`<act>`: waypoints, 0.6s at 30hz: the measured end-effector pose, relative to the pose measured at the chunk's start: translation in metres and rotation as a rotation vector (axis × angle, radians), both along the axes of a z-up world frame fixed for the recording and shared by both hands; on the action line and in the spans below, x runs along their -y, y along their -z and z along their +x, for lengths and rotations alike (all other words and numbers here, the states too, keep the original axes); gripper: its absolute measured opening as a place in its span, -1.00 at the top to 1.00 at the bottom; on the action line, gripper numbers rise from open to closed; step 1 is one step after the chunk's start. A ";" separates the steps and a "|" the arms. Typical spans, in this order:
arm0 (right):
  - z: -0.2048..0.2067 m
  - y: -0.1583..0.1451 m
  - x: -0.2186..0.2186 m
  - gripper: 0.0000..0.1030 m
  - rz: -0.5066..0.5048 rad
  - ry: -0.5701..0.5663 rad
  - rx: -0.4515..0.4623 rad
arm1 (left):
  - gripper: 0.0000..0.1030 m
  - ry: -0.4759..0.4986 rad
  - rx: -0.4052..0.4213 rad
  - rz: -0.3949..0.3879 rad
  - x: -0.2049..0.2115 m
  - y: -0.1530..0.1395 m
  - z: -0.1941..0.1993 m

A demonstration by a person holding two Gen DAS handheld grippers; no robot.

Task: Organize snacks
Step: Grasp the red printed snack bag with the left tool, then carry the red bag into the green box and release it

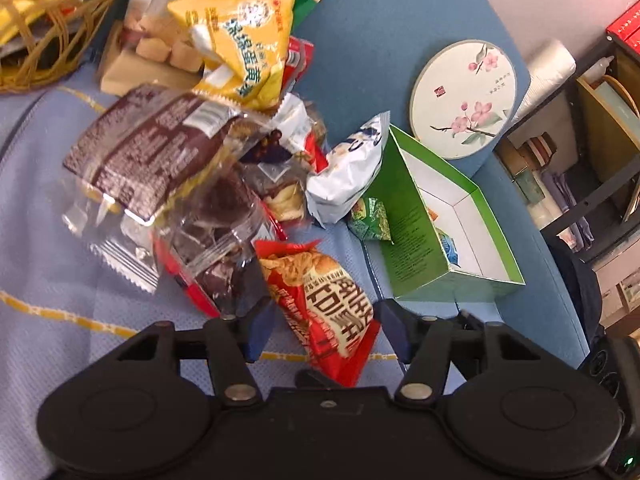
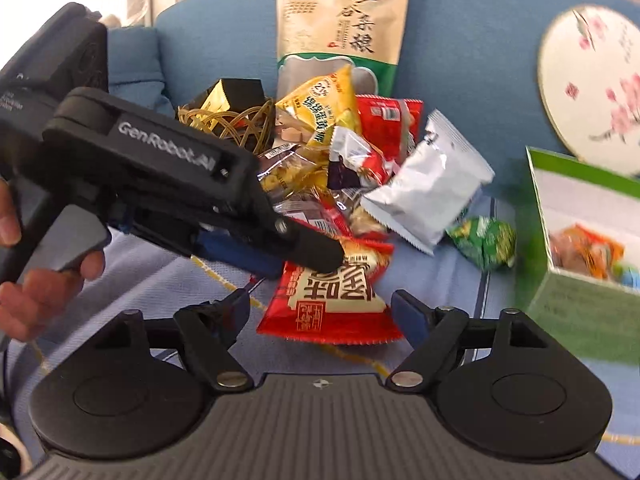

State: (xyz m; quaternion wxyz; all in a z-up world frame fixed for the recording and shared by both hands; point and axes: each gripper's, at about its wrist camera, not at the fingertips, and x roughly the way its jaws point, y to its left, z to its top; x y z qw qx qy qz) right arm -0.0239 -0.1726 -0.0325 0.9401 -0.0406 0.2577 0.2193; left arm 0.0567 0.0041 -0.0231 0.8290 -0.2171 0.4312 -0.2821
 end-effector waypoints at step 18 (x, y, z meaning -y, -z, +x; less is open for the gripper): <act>0.011 0.010 -0.012 -1.00 -0.189 0.015 0.035 | 0.27 -0.031 -0.002 -0.048 0.006 0.018 0.009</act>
